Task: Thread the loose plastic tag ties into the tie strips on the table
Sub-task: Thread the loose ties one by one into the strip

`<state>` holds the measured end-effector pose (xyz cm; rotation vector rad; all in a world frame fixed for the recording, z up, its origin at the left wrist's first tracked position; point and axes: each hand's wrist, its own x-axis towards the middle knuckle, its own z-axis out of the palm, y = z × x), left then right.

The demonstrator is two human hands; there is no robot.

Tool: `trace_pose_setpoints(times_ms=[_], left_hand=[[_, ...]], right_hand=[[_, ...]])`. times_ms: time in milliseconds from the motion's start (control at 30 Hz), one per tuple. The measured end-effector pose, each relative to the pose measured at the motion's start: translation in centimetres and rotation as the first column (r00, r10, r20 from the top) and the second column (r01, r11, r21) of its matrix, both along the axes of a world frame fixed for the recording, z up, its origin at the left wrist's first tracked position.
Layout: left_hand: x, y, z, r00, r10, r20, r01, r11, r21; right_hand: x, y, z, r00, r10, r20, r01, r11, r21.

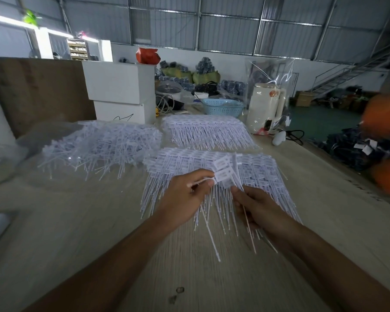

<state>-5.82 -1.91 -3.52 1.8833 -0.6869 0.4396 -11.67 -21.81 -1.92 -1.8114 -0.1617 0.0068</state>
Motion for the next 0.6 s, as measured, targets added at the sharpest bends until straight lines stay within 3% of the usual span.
trace_pose_setpoints(times_ms=[167,233,300,333,367,500,600], left_hand=[[0.0,-0.2,0.1,1.0,0.009,-0.018,-0.008,1.0,0.027],[0.1,0.5,0.0,0.998,0.022,0.061,-0.034,0.976,0.213],[0.3,1.4,-0.1,0.976,0.023,0.218,-0.136,0.844,0.519],[0.4,1.6,-0.1,0.96,0.01,0.278,-0.182,0.779,0.6],[0.4,1.7,-0.1,0.956,0.007,0.293,-0.193,0.768,0.61],[0.0,0.9,0.1,0.981,0.0,0.195,-0.08,0.911,0.404],[-0.2,0.1,0.2,0.987,-0.053,0.15,-0.005,0.932,0.362]], right_hand=[[0.4,0.1,-0.6,1.0,0.009,-0.01,-0.009,1.0,-0.018],[0.5,0.0,-0.6,0.997,-0.006,0.083,0.017,0.99,-0.138],[0.7,-0.4,-0.3,0.981,-0.023,0.194,0.085,0.945,-0.317],[0.9,-0.6,-0.1,0.973,-0.03,0.228,0.112,0.929,-0.353],[1.1,-1.0,0.0,0.971,-0.043,0.236,0.125,0.931,-0.344],[1.4,-1.6,-0.1,0.984,-0.076,0.162,0.108,0.974,-0.199],[1.3,-1.3,-0.3,0.994,-0.054,0.1,0.064,0.993,-0.1]])
